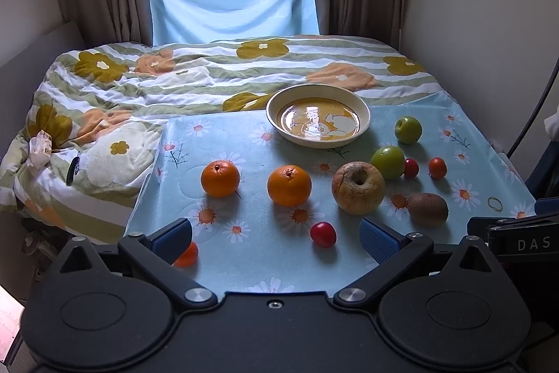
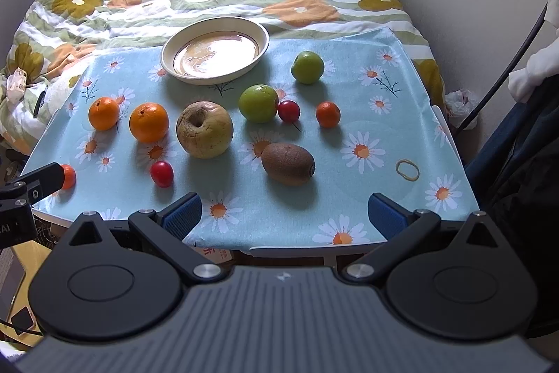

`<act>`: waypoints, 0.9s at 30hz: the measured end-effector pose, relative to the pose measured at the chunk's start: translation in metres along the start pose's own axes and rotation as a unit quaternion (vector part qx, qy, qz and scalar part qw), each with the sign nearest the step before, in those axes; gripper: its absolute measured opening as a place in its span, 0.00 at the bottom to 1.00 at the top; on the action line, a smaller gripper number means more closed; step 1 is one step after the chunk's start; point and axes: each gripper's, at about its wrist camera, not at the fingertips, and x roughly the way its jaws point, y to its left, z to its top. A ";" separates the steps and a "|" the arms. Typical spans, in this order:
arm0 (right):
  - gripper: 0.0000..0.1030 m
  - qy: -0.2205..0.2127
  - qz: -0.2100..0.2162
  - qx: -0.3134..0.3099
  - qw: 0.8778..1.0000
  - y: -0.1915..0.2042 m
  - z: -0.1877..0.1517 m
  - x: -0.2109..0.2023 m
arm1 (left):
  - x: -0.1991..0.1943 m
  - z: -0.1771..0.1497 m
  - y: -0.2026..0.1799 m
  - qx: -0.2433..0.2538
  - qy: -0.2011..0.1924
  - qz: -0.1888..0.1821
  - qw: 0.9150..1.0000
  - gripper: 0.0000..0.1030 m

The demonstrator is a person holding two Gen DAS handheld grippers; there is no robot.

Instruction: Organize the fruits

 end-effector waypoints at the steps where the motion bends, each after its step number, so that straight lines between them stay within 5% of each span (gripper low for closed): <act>1: 1.00 -0.001 0.000 0.000 1.000 0.000 -0.001 -0.001 | -0.001 0.000 0.001 0.000 -0.001 0.000 1.000 1.00; 16: 1.00 -0.011 -0.008 -0.002 1.000 0.003 -0.003 -0.008 | -0.007 0.001 0.004 0.003 -0.011 -0.009 1.000 1.00; 27: 1.00 -0.019 -0.025 0.004 1.000 -0.005 0.001 -0.002 | 0.015 0.007 0.001 0.061 -0.023 -0.007 0.998 1.00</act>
